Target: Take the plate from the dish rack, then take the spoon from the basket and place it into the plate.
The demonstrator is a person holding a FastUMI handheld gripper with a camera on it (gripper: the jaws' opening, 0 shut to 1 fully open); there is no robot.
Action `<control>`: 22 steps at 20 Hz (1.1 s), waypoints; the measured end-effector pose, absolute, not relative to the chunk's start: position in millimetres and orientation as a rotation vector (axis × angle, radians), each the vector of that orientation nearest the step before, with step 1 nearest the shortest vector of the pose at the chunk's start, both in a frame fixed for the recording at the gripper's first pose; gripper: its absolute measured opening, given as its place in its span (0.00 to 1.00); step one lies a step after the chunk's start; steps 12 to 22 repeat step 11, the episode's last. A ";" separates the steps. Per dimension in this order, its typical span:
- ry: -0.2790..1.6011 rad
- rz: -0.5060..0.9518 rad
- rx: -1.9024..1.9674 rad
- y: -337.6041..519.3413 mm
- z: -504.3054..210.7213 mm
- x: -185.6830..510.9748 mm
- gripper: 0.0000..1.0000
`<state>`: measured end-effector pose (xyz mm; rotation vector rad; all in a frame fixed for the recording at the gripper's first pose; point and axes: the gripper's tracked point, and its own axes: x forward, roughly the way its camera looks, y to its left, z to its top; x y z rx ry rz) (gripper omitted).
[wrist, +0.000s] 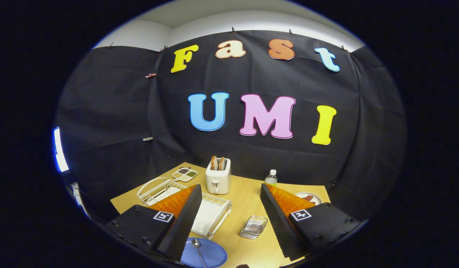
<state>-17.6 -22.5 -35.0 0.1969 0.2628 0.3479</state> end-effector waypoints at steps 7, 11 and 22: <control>0.274 0.335 0.211 -25.3 -36.5 -20.0 0.97; 0.280 0.332 0.216 -25.9 -39.4 -20.3 0.97; 0.280 0.332 0.216 -25.9 -39.4 -20.3 0.97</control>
